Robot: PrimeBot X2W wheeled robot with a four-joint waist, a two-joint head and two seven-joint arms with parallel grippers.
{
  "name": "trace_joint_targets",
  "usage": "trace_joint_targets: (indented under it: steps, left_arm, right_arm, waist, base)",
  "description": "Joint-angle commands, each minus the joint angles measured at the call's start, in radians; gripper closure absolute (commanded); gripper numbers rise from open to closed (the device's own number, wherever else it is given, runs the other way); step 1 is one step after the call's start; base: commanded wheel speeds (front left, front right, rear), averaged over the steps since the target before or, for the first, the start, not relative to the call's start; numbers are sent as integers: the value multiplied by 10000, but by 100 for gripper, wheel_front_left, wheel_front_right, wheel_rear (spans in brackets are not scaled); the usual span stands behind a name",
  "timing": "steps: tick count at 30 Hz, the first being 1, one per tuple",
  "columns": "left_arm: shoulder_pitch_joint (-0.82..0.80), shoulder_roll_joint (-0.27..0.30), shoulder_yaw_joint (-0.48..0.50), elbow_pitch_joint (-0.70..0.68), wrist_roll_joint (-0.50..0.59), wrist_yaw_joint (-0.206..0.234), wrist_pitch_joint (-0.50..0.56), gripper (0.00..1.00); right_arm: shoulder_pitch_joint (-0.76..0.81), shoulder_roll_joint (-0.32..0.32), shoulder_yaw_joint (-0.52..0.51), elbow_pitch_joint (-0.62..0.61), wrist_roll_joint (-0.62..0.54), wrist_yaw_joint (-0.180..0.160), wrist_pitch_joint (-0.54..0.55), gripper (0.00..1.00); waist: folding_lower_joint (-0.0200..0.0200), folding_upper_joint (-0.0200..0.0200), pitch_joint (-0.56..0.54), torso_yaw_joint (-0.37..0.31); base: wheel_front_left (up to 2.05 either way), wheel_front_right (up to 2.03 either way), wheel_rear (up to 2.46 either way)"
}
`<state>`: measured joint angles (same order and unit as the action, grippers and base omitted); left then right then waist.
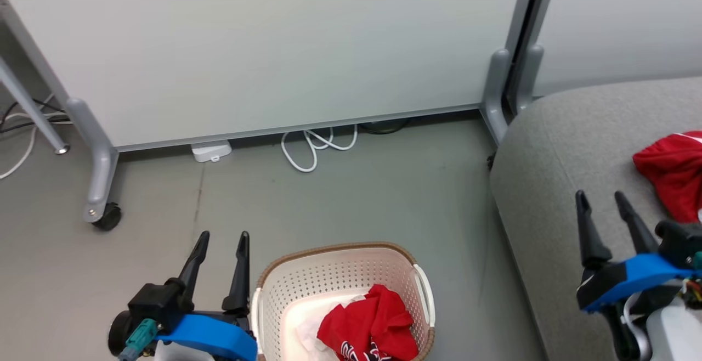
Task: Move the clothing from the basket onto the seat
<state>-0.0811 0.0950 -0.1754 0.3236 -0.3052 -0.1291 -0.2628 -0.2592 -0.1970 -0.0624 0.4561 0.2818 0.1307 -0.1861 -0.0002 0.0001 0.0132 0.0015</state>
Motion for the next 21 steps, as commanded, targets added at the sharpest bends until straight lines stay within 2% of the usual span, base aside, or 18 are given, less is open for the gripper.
trace_joint_targets:
  steps: [1, 12, 21]
  left_arm:
    - [67, 2, 123, 27, 42, -18, -31, 0]
    - [257, 80, 626, 287, 154, -18, -31, 0]
    - [315, 46, 613, 304, 182, -17, -31, 0]
  right_arm:
    - [324, 120, -10, -231, -92, 1, 68, 0]
    - [1806, 1100, 33, -2146, -738, 1, 780, 0]
    - [2210, 1313, 346, -2805, -653, 1, 1064, 0]
  waist:
    - [2, -1, -107, 167]
    - [2, -1, -232, 495]
    - [2, -1, -201, 511]
  base:
    - [0, 0, 0]
    - [0, 0, 0]
    - [0, 0, 0]
